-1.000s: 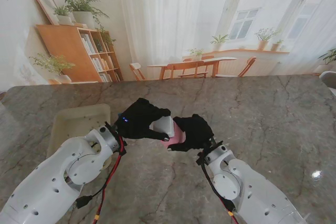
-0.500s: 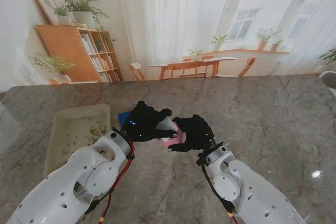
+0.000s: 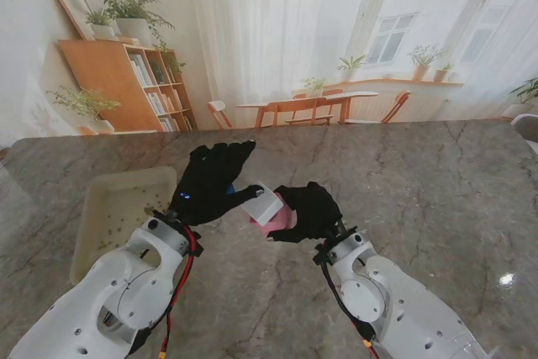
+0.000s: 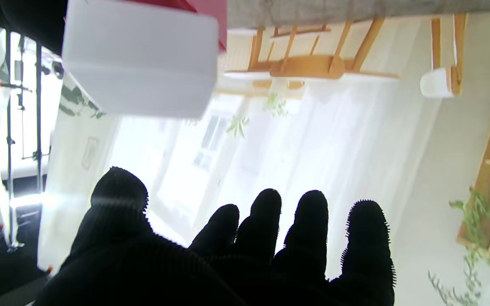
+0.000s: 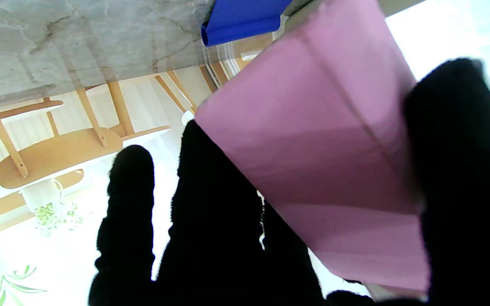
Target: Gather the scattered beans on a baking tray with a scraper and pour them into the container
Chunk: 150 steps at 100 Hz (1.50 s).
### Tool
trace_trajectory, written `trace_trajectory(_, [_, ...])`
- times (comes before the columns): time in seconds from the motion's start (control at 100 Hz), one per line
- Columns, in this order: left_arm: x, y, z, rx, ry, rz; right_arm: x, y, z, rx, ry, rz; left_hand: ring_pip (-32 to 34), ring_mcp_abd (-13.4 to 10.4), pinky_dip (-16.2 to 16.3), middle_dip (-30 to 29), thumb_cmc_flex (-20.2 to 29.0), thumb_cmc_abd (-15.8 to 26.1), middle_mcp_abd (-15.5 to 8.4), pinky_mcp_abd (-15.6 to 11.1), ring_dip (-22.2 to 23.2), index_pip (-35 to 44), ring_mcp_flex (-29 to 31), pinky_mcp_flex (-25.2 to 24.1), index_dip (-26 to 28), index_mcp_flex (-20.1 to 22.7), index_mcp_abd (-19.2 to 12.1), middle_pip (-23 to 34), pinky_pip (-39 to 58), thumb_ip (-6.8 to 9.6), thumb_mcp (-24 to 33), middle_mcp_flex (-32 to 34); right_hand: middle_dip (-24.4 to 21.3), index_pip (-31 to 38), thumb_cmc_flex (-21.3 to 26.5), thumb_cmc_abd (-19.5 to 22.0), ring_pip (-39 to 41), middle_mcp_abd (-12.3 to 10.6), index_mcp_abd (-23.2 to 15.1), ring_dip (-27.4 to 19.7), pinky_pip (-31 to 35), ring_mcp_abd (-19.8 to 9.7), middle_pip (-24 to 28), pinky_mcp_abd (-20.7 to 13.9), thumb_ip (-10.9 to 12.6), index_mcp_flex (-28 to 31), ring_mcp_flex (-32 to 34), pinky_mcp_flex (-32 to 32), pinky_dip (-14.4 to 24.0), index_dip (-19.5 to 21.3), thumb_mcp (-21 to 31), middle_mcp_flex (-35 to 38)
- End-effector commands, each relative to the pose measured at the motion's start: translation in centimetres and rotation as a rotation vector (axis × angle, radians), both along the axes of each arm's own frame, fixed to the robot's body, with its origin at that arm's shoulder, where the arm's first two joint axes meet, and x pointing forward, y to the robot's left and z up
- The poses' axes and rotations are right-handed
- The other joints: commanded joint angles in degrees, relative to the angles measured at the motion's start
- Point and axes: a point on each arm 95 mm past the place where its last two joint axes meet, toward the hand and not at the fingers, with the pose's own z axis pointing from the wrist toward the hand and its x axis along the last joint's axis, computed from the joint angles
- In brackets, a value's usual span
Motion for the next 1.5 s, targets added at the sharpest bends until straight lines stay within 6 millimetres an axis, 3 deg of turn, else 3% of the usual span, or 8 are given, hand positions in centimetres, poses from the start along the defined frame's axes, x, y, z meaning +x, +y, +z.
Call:
trace_trajectory(0.0, [-0.3,0.6,0.3,0.012,0.001,-0.007,-0.1,0.2,0.0,-0.002,0.005,0.01,-1.5,-2.4,-1.8,-1.0,1.5,2.2,-2.0,-2.2,-1.4,0.0,-2.2,-0.8,0.0,-2.0,0.8,-0.4,-2.3,0.31,0.8,-1.9,2.9,10.8,15.7,10.1,0.5,-8.9,-17.0,0.7,0.1,-2.6,8.2,0.1,5.6,2.9,0.4,-0.1,-0.4,3.1,12.4,3.2])
trace_trajectory(0.2, [-0.5,4.0,0.8,0.139,-0.02,-0.149,-0.2,0.2,0.1,-0.001,-0.003,0.009,-4.3,-5.8,-4.9,-3.2,3.2,-4.4,-5.1,-5.5,-5.9,-2.0,-7.5,-1.5,-0.7,-6.5,2.8,-2.2,-7.4,0.81,1.0,-8.1,2.8,10.8,15.8,10.5,0.2,-9.2,-17.4,0.5,0.1,-2.8,8.1,-0.1,5.6,2.6,0.2,-0.2,-0.4,3.1,11.9,2.9])
trace_trajectory(0.3, [-0.3,4.7,0.4,0.199,-0.006,-0.208,-0.2,0.3,0.2,-0.002,-0.006,0.012,-4.2,-5.9,-6.7,-4.5,2.6,-7.3,-4.8,-6.6,-7.4,-4.5,-10.2,-2.1,-8.9,-6.2,3.8,-2.5,-8.7,1.08,1.3,-11.7,2.8,10.8,15.8,10.7,0.1,-9.3,-17.5,0.5,0.0,-2.9,8.1,-0.2,5.6,2.5,0.3,-0.3,-0.4,3.1,11.7,2.9])
trace_trajectory(0.74, [2.5,2.5,-1.1,0.328,-0.061,-0.386,-0.4,0.6,0.2,-0.001,-0.011,0.04,-1.6,-5.3,-8.9,-3.4,3.7,-9.5,-3.6,-7.8,-6.4,-3.9,-11.4,-2.7,-15.1,-5.7,5.7,-1.4,-2.7,0.78,1.9,-13.6,2.8,10.9,15.7,10.7,-0.1,-9.5,-17.7,0.4,-0.1,-3.1,8.0,-0.4,5.8,2.6,0.4,-0.1,-0.5,3.0,11.6,3.0])
trace_trajectory(0.84, [2.8,2.1,-1.3,0.317,-0.046,-0.404,-0.3,0.7,0.2,-0.001,-0.015,0.042,0.0,-6.3,-9.1,0.1,5.0,-10.7,-6.1,-8.2,-4.7,0.6,-6.7,-0.8,-1.8,-6.6,4.2,0.9,2.5,0.47,1.9,-7.1,2.8,10.9,15.7,10.7,-0.2,-9.6,-17.8,0.4,-0.1,-3.1,8.0,-0.4,5.8,2.5,0.4,-0.1,-0.5,3.0,11.6,3.0])
trace_trajectory(1.11, [2.9,1.3,-2.0,0.248,-0.002,-0.407,-0.4,0.8,0.2,-0.004,-0.014,0.044,6.1,-11.1,-1.5,22.0,6.6,-11.1,-16.7,-9.3,7.0,9.1,7.4,5.0,16.4,5.4,-8.2,12.9,11.3,0.22,1.8,9.0,2.9,11.0,15.8,10.5,-0.1,-9.2,-17.4,0.5,-0.1,-2.9,8.1,-0.2,5.8,2.7,0.4,-0.1,-0.5,3.0,11.7,3.1])
trace_trajectory(1.28, [2.8,0.6,-2.3,0.206,0.011,-0.387,-0.4,0.8,0.2,-0.004,-0.015,0.035,15.5,-12.2,2.0,41.0,6.4,-10.9,-20.2,-10.6,21.2,20.7,14.4,7.3,32.5,10.7,-13.1,32.2,15.8,0.12,1.6,16.7,2.9,10.9,16.0,10.3,0.2,-8.9,-17.2,0.6,0.0,-2.6,8.1,0.1,5.8,2.7,0.4,-0.1,-0.5,2.9,11.8,3.1])
trace_trajectory(1.49, [2.0,-0.7,-2.8,0.166,0.035,-0.277,-0.5,0.8,0.2,-0.001,-0.013,0.028,33.5,-9.4,7.8,54.2,3.8,-7.5,-20.1,-7.6,35.5,42.3,19.5,9.3,42.5,15.8,-11.7,56.1,23.4,0.02,1.1,26.7,2.9,11.0,16.1,10.1,0.5,-8.6,-16.8,0.7,0.1,-2.4,8.3,0.2,5.7,2.8,0.5,-0.2,-0.4,2.9,12.0,3.3])
